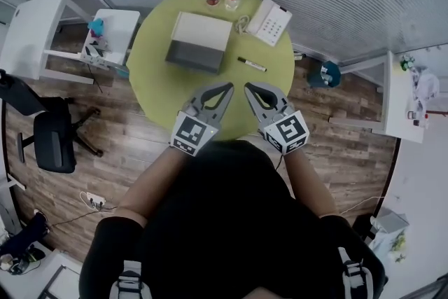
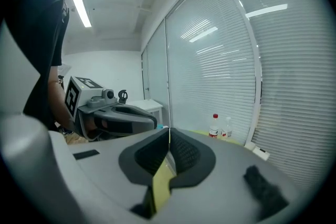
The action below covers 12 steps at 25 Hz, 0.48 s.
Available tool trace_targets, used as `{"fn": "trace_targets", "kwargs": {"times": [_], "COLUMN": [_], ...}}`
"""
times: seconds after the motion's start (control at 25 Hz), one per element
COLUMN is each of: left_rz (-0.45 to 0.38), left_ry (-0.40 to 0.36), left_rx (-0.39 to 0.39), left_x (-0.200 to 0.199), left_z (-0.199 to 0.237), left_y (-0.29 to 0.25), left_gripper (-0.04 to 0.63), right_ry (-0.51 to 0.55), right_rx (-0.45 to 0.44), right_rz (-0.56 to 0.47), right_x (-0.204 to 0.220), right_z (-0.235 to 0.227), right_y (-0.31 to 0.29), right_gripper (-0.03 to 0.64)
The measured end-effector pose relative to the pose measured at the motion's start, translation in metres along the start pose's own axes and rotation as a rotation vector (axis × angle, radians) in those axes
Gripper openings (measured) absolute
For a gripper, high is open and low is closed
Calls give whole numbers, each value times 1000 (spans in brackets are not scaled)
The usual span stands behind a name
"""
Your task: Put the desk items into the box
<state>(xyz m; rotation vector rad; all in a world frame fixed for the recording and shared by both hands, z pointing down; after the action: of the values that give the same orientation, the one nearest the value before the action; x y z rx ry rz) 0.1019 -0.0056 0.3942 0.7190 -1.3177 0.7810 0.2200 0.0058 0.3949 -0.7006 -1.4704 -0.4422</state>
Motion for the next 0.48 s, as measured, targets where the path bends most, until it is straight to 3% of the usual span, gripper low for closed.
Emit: {"fn": "trace_targets", "kwargs": {"times": [0.28,0.48], "left_rz": [-23,-30], "left_ry": [77,67], "left_rx": [-30,-98], "left_x": [5,17], "left_z": [32,44], "left_y": [-22,-48], "left_gripper": [6,7], "right_ry": [6,20], "right_rx": [1,-41], "right_rz": [47,75], "right_x": [6,23], "right_z": [-25,-61], "right_y": [-21,-28], "right_gripper": [18,18]}}
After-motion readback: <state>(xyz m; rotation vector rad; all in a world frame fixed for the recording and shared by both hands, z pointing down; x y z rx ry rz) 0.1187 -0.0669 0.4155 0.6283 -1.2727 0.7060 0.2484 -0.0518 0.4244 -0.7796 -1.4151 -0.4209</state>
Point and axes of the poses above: the fingertips, and each gripper's own axes: y backward along the fingers, z to its left, x out of its underside, the point moved 6 cm from there along y, backward along the fingers, and after that the axes turned 12 degrees about -z, right-handed, at the moved point
